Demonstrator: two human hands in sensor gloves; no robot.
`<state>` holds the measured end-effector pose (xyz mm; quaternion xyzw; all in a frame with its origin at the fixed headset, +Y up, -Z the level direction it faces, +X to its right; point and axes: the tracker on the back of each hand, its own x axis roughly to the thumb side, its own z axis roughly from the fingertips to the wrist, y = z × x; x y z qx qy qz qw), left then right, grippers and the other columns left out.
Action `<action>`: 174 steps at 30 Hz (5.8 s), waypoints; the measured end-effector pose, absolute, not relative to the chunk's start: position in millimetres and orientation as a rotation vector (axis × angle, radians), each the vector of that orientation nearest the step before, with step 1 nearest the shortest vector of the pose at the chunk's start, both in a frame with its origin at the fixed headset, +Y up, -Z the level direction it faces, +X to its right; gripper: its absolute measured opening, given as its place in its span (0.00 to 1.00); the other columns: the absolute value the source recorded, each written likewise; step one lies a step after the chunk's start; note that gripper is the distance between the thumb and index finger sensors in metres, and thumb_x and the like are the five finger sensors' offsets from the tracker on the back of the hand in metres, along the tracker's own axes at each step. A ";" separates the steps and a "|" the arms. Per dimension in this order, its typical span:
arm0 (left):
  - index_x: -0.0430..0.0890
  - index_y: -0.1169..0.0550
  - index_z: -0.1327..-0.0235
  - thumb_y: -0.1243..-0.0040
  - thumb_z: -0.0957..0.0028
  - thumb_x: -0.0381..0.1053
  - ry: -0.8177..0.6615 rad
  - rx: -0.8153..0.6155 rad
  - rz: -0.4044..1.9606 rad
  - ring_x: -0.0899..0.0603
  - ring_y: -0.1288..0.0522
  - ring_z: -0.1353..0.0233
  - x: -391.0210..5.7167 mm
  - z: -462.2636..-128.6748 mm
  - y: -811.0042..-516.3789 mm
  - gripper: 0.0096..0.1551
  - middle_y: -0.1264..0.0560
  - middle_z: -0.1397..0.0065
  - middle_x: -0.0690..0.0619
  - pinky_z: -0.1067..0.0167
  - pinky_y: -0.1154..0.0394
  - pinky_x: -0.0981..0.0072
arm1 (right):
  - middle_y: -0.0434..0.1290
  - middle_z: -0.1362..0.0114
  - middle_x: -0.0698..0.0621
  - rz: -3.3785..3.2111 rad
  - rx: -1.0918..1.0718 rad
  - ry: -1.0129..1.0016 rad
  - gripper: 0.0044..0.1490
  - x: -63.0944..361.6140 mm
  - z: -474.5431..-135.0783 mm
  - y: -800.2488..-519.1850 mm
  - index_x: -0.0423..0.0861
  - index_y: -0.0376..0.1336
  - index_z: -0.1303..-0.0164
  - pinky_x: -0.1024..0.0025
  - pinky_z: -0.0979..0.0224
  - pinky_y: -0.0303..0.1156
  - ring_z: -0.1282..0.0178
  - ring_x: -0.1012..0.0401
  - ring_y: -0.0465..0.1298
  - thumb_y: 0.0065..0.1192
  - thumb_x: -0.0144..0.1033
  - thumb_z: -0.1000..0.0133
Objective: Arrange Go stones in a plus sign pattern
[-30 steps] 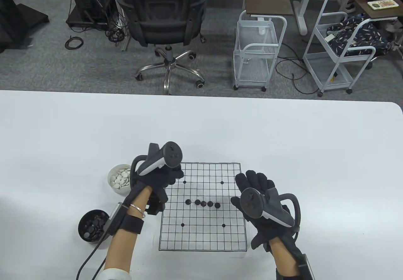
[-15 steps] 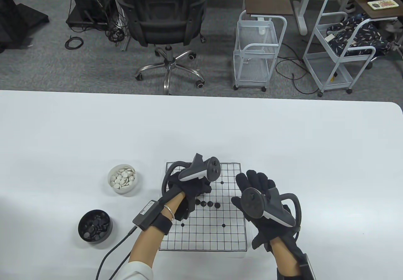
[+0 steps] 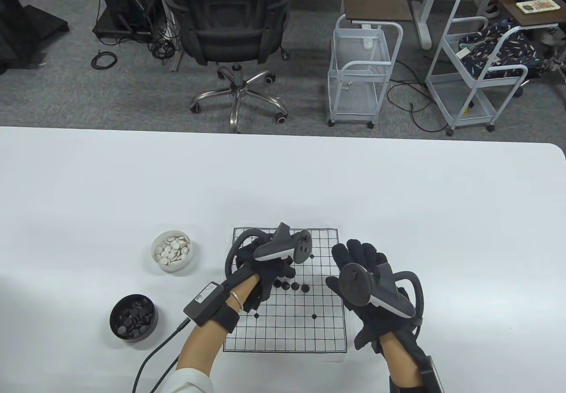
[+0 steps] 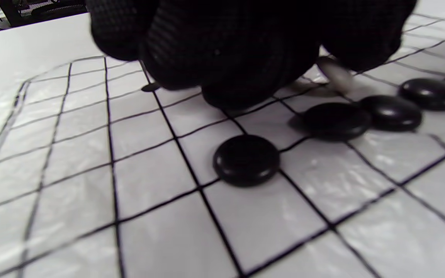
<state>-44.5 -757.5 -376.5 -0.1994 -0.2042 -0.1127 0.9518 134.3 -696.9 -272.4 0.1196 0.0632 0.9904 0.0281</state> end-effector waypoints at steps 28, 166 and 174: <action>0.52 0.28 0.31 0.42 0.55 0.65 0.056 -0.244 -0.368 0.52 0.18 0.36 -220.4 -392.3 -702.5 0.38 0.19 0.32 0.56 0.31 0.25 0.52 | 0.47 0.11 0.36 3.062 0.372 0.226 0.47 133.0 -273.4 -697.9 0.46 0.41 0.12 0.43 0.18 0.47 0.13 0.36 0.49 0.38 0.58 0.37; 0.52 0.18 0.48 0.43 0.51 0.58 0.190 -0.418 -0.327 0.61 0.17 0.65 -265.6 -405.9 -745.4 0.23 0.13 0.53 0.56 0.46 0.19 0.65 | 0.47 0.11 0.36 3.095 0.394 0.320 0.47 126.9 -271.3 -700.0 0.46 0.41 0.11 0.43 0.18 0.47 0.13 0.36 0.49 0.38 0.58 0.37; 0.51 0.19 0.45 0.41 0.52 0.56 0.189 -0.425 -0.273 0.61 0.17 0.64 -269.7 -405.9 -742.0 0.23 0.12 0.51 0.56 0.46 0.19 0.65 | 0.47 0.11 0.36 3.095 0.393 0.320 0.47 127.2 -271.4 -700.3 0.46 0.41 0.12 0.43 0.18 0.47 0.13 0.36 0.49 0.38 0.58 0.37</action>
